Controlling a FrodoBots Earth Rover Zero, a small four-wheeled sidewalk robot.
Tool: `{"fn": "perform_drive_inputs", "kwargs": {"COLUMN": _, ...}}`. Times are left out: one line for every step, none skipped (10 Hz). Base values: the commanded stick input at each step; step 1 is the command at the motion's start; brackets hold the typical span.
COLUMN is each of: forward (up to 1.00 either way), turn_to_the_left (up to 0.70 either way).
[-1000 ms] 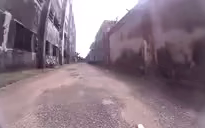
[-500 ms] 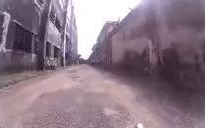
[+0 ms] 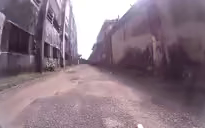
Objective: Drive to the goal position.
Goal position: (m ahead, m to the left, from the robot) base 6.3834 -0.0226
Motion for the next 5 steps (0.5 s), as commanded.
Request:
{"fn": "perform_drive_inputs", "kwargs": {"forward": 0.5, "turn_to_the_left": 0.0}}
{"fn": "perform_drive_inputs", "kwargs": {"forward": 0.5, "turn_to_the_left": 0.0}}
{"fn": "perform_drive_inputs", "kwargs": {"forward": 0.5, "turn_to_the_left": 0.0}}
{"fn": "perform_drive_inputs", "kwargs": {"forward": 0.5, "turn_to_the_left": 0.0}}
{"fn": "perform_drive_inputs", "kwargs": {"forward": 0.5, "turn_to_the_left": 0.0}}
